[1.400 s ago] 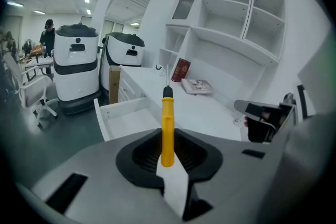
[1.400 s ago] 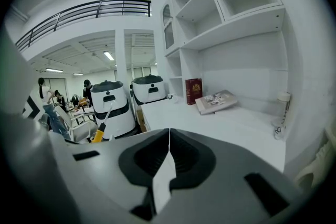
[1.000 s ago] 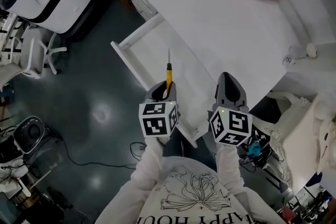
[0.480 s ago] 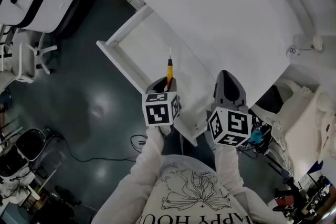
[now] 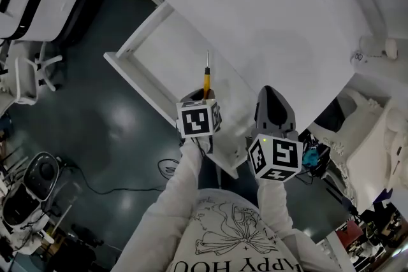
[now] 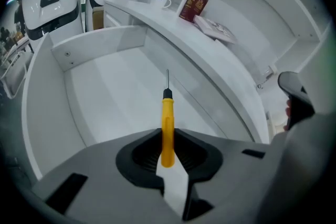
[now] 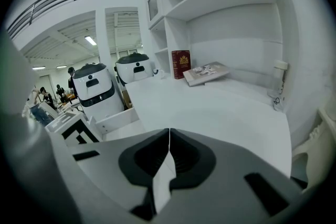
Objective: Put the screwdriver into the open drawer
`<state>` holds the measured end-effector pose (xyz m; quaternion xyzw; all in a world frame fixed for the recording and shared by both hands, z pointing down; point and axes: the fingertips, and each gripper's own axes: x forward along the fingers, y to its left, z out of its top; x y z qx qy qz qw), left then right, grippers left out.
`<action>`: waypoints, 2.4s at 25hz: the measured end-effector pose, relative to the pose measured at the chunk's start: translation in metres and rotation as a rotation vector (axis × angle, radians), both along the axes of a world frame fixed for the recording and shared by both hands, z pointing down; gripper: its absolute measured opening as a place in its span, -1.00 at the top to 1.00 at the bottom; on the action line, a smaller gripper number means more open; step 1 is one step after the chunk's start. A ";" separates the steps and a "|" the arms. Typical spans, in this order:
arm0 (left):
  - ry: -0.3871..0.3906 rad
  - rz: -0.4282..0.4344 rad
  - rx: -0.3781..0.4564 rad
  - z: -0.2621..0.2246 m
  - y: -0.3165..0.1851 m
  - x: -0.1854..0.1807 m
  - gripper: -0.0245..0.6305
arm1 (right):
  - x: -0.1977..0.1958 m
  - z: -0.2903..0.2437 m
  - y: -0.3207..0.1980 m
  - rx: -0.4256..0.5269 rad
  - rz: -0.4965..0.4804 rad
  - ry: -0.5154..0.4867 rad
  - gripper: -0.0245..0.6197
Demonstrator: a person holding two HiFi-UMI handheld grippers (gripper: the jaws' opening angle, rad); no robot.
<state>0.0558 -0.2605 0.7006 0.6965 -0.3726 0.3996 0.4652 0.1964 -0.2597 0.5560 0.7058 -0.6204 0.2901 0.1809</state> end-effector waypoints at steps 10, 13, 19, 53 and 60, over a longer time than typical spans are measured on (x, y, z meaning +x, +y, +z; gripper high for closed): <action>-0.043 0.015 -0.071 0.037 0.004 0.001 0.72 | 0.005 0.019 0.002 -0.037 0.010 -0.007 0.91; -0.062 0.028 -0.087 0.045 0.005 0.002 0.72 | 0.004 0.022 0.002 -0.043 0.009 -0.011 0.91; -0.095 0.034 -0.091 0.057 0.006 0.001 0.72 | 0.002 0.023 0.001 -0.045 0.002 -0.016 0.91; 0.170 -0.107 0.753 -0.283 -0.024 -0.022 0.89 | -0.030 -0.158 0.004 0.338 -0.123 0.020 0.91; 0.151 -0.150 0.948 -0.361 -0.007 -0.051 0.90 | -0.044 -0.218 0.013 0.452 -0.168 0.038 0.91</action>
